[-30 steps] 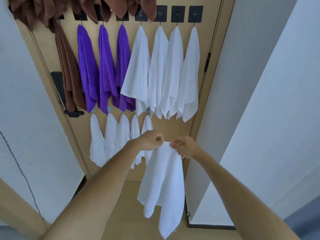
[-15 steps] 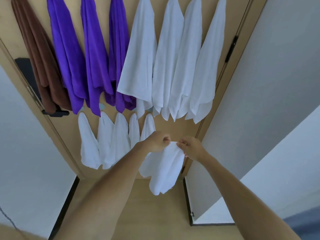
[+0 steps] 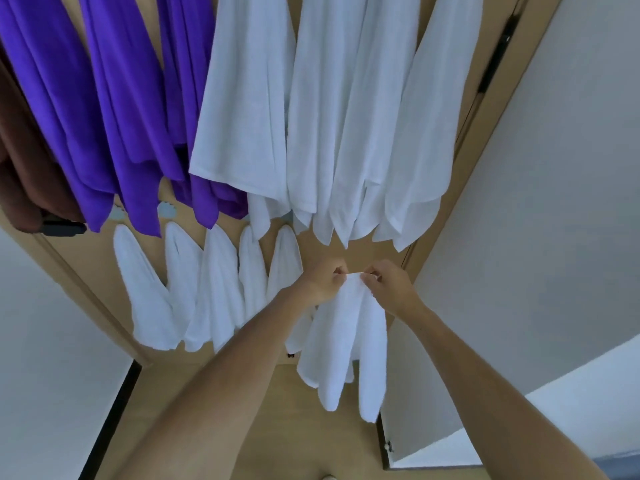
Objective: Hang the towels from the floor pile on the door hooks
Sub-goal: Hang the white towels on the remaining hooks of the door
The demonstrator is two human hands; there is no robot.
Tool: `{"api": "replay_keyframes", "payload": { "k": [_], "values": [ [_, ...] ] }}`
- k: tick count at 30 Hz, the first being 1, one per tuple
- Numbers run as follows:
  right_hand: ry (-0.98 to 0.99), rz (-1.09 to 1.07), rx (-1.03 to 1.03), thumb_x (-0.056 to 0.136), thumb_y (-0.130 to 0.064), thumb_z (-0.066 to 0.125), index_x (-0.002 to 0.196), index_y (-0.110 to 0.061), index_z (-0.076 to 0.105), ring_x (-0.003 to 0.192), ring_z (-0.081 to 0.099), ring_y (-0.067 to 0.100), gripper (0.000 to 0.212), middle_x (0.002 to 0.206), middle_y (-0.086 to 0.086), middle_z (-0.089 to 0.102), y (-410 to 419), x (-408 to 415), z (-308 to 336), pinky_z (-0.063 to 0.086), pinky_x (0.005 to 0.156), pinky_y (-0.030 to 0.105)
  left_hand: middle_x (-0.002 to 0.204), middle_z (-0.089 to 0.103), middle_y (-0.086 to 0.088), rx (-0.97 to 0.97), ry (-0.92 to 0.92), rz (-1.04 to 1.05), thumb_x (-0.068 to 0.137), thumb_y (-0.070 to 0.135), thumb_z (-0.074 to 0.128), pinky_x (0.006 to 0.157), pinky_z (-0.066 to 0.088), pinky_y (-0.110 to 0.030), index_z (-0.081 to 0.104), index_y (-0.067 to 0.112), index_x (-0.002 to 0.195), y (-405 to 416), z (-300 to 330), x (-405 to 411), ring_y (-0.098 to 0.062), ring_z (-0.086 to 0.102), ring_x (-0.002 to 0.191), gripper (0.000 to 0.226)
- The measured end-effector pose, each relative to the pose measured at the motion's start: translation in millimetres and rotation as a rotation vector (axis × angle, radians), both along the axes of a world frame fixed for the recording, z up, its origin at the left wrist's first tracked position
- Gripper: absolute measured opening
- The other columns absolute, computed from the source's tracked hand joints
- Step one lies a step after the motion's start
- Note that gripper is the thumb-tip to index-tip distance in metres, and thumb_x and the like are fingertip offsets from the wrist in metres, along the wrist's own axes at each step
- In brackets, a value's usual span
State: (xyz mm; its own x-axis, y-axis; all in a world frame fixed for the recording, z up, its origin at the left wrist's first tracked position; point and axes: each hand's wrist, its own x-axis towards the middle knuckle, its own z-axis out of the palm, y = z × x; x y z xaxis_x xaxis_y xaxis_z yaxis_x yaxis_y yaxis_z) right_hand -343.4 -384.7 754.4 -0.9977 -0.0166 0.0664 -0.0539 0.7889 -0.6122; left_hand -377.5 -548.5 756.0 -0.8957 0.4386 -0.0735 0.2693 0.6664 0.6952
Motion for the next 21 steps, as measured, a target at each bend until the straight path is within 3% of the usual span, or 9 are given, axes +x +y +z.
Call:
{"api": "replay_keyframes", "payload": {
  "k": [4,8,12,18,21],
  "values": [
    [0.038,0.035,0.035,0.093,-0.014,0.05,0.06,-0.014,0.04,0.054,0.036,0.009,0.035,0.059,-0.003,0.041,-1,-42,-66,0.026,0.051,0.015,0.083,0.057,0.0,0.024,0.027,0.021,0.096,0.01,0.045,0.076,0.045,-0.029,0.056,0.012,0.082,-5,-57,-35,-0.015,0.052,0.079,0.018],
    [0.16,0.041,0.044,0.093,-0.011,0.051,0.081,-0.002,0.059,0.075,0.046,0.013,0.017,0.078,0.001,0.054,-9,-74,-116,0.032,0.059,0.009,0.081,0.054,0.002,0.062,0.147,0.081,0.096,0.009,0.046,0.076,0.047,-0.033,0.053,0.014,0.078,-10,-104,-64,-0.016,0.051,0.078,0.02],
    [0.316,0.025,0.028,0.093,-0.009,0.052,0.086,0.0,0.063,0.081,0.051,0.016,0.015,0.085,0.0,0.056,-16,-106,-138,0.032,0.063,0.015,0.089,0.051,-0.002,0.091,0.31,0.158,0.097,0.007,0.045,0.078,0.048,-0.034,0.052,0.012,0.081,-10,-128,-92,-0.021,0.053,0.085,0.018],
    [0.497,0.006,-0.058,0.094,-0.006,0.049,0.081,0.006,0.059,0.066,0.054,0.023,0.021,0.075,0.015,0.061,-32,-154,-134,0.034,0.055,0.017,0.113,0.056,-0.012,0.1,0.556,0.267,0.099,0.009,0.043,0.079,0.05,-0.034,0.059,0.003,0.097,-13,-124,-134,-0.026,0.057,0.099,0.018],
    [0.53,-0.056,-0.152,0.095,-0.011,0.045,0.071,-0.001,0.048,0.054,0.041,0.01,0.026,0.062,0.01,0.049,-41,-174,-130,0.028,0.05,0.016,0.102,0.061,-0.017,0.155,0.645,0.321,0.099,0.008,0.04,0.071,0.047,-0.033,0.059,0.0,0.099,-9,-117,-150,-0.031,0.06,0.092,0.021]
  ]
}}
